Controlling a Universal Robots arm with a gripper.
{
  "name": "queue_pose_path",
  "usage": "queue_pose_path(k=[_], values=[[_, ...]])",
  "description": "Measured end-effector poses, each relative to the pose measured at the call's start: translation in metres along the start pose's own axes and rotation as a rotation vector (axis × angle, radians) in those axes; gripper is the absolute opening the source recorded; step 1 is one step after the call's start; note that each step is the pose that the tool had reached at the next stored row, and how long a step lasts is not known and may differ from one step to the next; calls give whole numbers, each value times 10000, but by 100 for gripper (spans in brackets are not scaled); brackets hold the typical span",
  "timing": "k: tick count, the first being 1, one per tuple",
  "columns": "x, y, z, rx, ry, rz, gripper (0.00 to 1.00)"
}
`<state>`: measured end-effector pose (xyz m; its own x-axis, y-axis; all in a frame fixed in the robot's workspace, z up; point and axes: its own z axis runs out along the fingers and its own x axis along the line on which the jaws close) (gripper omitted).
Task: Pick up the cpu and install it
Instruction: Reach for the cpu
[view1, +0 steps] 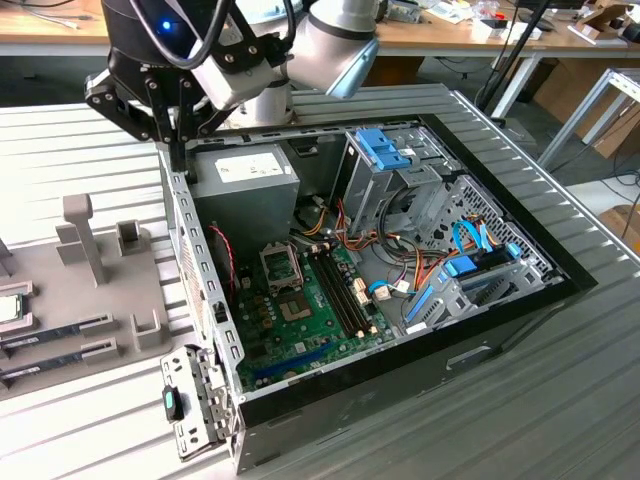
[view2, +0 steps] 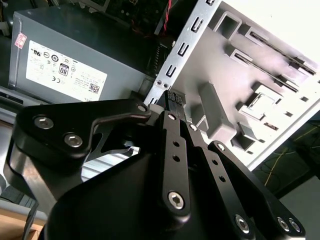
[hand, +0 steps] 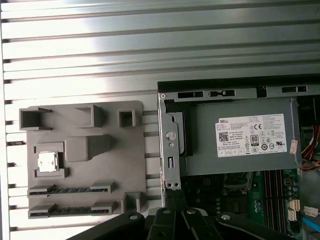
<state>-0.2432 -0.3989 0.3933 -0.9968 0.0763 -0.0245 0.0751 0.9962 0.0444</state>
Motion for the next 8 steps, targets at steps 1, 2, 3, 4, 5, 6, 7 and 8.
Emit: queue_pose_path(k=[1, 2, 3, 4, 5, 6, 7, 8], values=[[10, -1, 0, 0, 0, 0, 11], [25, -2, -1, 0, 0, -1, 11], [32, -3, -1, 0, 0, -1, 11], [38, -3, -1, 0, 0, 0, 11], [48, -4, -1, 0, 0, -1, 11], [59, -5, -2, 0, 0, -1, 11], [63, -5, -2, 1, 0, 0, 11], [69, -5, -2, 1, 0, 0, 11]])
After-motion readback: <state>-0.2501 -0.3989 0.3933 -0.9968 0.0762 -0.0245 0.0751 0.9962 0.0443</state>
